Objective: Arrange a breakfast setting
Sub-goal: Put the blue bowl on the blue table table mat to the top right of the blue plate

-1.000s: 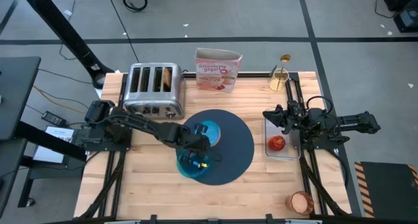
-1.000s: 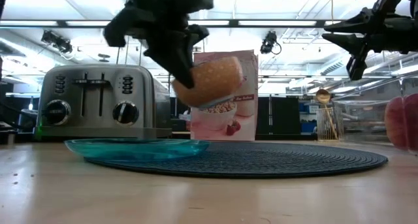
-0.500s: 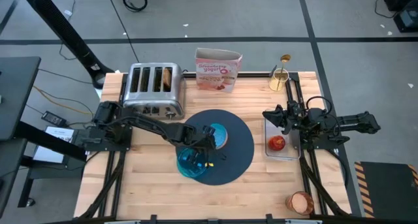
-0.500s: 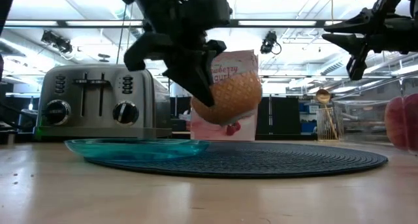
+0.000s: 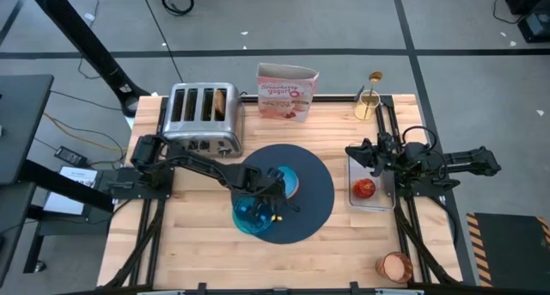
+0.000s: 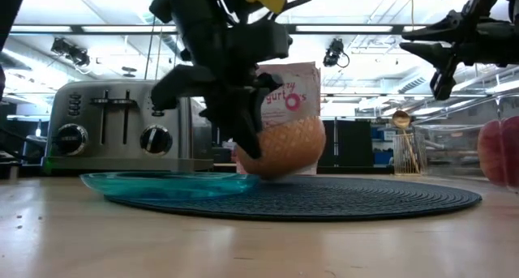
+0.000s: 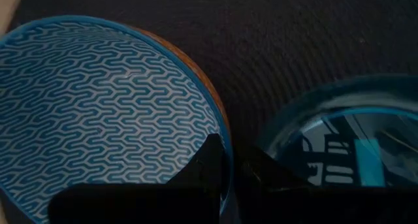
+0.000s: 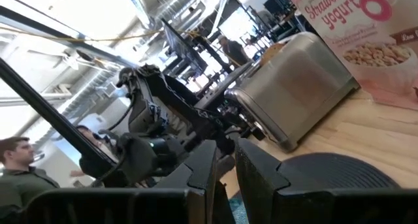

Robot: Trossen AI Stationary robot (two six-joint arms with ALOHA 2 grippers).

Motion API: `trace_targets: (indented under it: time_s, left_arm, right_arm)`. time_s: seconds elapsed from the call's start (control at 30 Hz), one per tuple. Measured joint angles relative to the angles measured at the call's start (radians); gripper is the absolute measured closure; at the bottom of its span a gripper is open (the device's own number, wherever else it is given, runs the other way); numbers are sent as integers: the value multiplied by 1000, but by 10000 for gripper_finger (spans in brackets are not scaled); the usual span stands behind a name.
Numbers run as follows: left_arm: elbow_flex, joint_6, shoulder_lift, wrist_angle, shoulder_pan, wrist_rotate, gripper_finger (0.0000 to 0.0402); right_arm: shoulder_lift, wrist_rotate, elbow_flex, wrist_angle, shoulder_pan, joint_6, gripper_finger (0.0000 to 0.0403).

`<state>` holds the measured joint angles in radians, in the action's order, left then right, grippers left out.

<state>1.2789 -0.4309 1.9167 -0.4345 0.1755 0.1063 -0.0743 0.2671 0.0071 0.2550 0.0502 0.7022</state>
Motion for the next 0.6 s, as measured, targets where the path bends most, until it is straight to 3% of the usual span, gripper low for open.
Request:
trace_targets:
  time_s: [0.3, 0.6]
  left_arm:
    - [0, -3, 0, -28, -4, -11, 380]
    - [0, -13, 0, -36, -22, -15, 330]
  right_arm:
    - [-10, 0, 0, -2, 0, 5, 334]
    - [-11, 0, 0, 0, 0, 5, 334]
